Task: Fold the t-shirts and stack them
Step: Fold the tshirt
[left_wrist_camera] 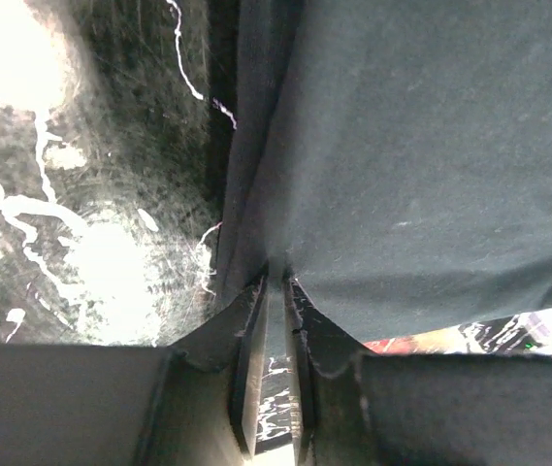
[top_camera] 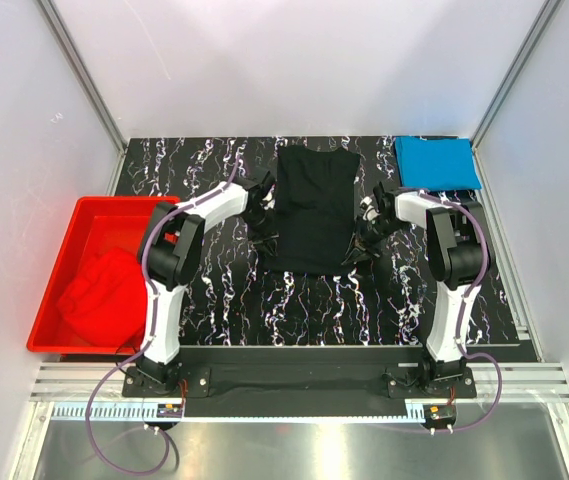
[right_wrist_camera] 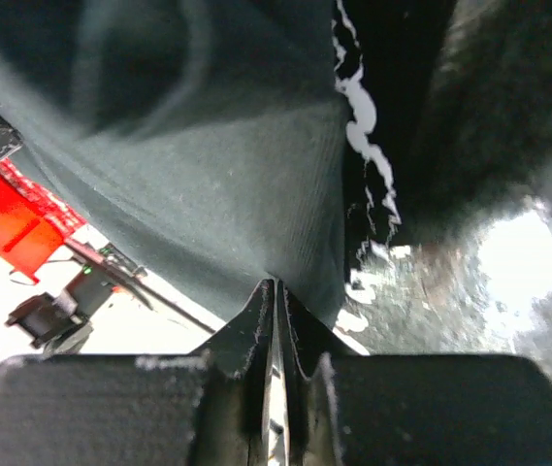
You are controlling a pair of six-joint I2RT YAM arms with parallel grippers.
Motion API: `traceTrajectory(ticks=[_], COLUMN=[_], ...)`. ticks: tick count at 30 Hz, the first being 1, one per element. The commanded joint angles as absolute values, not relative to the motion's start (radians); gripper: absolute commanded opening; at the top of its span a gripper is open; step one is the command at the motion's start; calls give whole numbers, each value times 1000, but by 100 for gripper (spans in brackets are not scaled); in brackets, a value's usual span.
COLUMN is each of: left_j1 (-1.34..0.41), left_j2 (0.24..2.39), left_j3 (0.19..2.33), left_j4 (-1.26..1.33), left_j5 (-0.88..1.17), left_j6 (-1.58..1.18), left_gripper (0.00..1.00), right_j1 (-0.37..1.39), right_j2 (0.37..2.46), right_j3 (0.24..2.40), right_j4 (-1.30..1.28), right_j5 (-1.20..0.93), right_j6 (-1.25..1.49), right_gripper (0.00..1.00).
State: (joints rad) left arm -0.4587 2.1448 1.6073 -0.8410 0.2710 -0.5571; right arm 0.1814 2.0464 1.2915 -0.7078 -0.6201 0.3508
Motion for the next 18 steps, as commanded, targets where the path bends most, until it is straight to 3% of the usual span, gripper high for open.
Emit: traceTrajectory(ticks=[1,6,11,18], left_j1=[-463,-474,-474,-442], left_j2=[2073,1980,2012,2086], left_j3=[1601,1554,1473,1390], left_j4=[-913,-898,-805,-773], left_j5=[149,239,377,311], left_j6=[-508,-549,-623,-618], left_gripper=[21,30,30,29], right_j1=[190,258,259,215], right_j2=[1945,1910,1917,1934], right_j3=[1341,1365,1267,1114], right_j4=[-765,-793,-686,-621], right_j5=[-525,-595,-655,-620], right_j6=[304,328,390,354], right_gripper=[10,11,11,9])
